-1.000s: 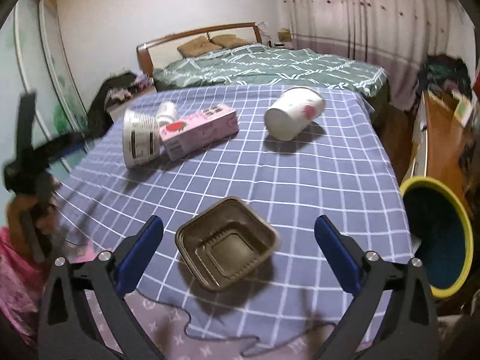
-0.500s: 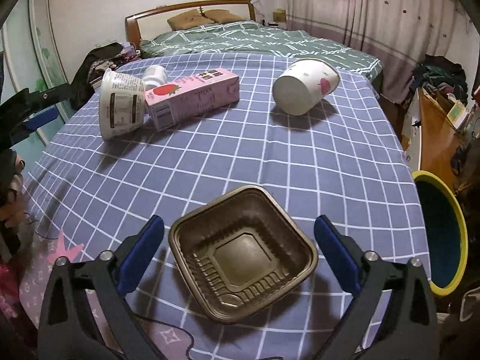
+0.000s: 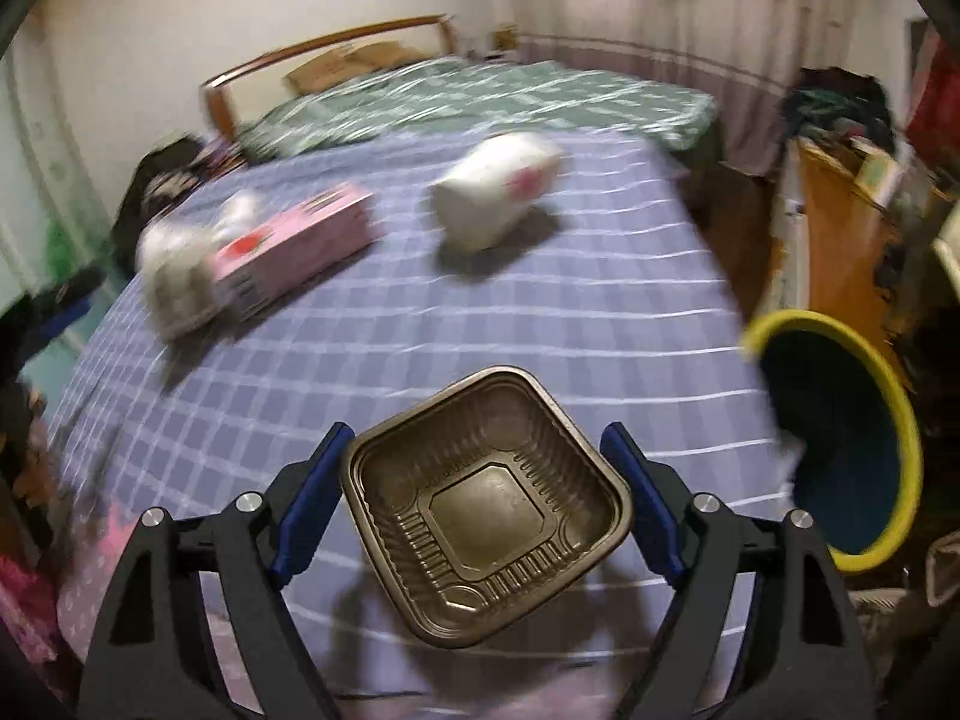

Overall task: Collect trash
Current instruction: 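Carry the brown tray with the right tool into the bin and open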

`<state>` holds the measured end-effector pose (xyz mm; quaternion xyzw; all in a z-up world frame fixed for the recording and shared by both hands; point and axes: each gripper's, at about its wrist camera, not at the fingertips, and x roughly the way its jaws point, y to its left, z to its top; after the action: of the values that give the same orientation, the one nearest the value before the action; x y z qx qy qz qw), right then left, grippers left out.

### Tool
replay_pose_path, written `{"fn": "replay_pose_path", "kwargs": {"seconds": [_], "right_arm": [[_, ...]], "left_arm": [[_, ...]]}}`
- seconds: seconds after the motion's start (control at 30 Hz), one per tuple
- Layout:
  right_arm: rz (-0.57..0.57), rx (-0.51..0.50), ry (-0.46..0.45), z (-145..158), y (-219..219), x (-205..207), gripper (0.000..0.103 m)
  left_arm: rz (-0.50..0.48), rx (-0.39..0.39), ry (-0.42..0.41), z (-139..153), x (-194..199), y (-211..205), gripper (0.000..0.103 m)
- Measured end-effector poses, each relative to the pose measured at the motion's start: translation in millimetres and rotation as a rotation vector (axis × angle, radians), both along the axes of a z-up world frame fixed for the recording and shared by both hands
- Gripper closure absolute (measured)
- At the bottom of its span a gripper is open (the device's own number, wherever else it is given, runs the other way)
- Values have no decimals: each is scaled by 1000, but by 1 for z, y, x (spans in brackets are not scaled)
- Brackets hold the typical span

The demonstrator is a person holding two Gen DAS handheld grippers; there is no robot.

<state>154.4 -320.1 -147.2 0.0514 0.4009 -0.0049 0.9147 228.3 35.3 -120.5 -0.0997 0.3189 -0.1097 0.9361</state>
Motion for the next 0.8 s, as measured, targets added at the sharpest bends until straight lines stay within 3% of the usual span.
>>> {"fn": "replay_pose_path", "kwargs": {"seconds": [0.4,0.57,0.63,0.8], "right_arm": [[-399,2,28,-7,-155,-4,23],[-487,14,61,-20,-189,3,21],[-520,18,67,-22,-198,3,13],[-548,14,51,-19,-201,-1,12]], "left_arm": [[-35,31,-3,-1,-2,-12,11],[-46,38,-6,-1,-3,-15,11],[-54,41,-8,-1,-3,-17,11],[-77,48,-16,0,-6,-21,10]]}}
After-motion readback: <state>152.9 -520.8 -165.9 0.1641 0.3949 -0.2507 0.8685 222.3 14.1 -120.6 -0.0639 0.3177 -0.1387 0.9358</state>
